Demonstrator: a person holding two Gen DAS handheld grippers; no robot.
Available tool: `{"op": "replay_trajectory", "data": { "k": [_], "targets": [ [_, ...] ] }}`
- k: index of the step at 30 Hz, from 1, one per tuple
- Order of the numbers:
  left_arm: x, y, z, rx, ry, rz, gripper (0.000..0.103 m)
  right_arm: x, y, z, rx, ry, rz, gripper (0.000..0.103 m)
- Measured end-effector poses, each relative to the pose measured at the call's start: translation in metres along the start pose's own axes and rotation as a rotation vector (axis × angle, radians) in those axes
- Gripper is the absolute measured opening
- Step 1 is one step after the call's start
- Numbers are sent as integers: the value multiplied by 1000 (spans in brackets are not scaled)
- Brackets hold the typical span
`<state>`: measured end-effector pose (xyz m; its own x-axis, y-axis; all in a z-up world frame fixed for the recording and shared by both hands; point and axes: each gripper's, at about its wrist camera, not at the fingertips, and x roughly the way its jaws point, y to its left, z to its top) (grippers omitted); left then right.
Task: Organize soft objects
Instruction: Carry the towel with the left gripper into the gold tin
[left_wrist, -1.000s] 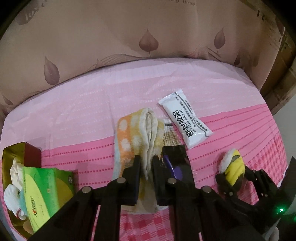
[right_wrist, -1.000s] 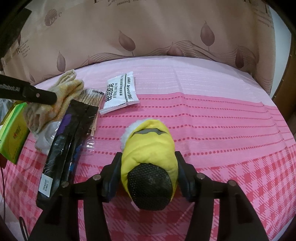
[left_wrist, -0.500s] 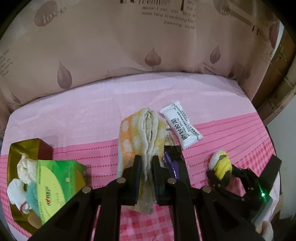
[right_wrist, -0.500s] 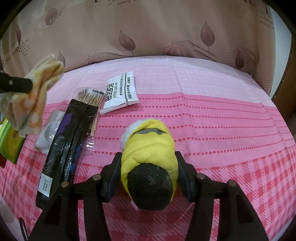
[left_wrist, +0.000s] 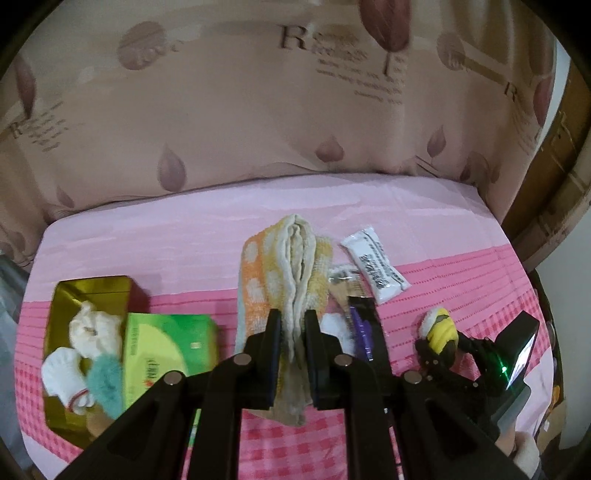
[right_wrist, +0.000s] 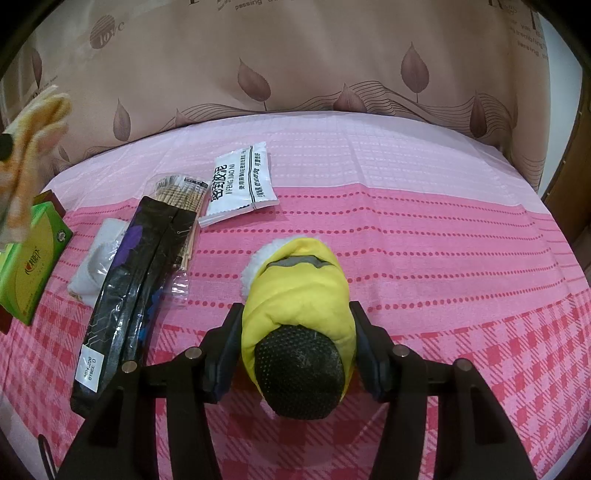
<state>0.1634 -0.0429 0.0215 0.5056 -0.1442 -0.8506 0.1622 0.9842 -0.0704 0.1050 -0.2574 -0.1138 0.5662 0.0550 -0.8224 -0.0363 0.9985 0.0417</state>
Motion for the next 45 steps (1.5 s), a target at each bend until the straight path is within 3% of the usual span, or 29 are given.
{"op": "replay_trajectory", "data": {
  "k": [13, 26, 35, 45],
  "targets": [
    [-42, 102, -2, -81, -50, 217, 12, 1, 0, -1, -1, 0, -2, 54],
    [-30, 200, -25, -214, 20, 365, 12, 1, 0, -1, -5, 0, -6, 54],
    [-9, 233, -32, -247, 66, 423, 12, 1, 0, -1, -5, -1, -7, 54],
    [31, 241, -40, -245, 135, 432, 12, 1, 1, 0, -6, -2, -8, 54]
  ]
}}
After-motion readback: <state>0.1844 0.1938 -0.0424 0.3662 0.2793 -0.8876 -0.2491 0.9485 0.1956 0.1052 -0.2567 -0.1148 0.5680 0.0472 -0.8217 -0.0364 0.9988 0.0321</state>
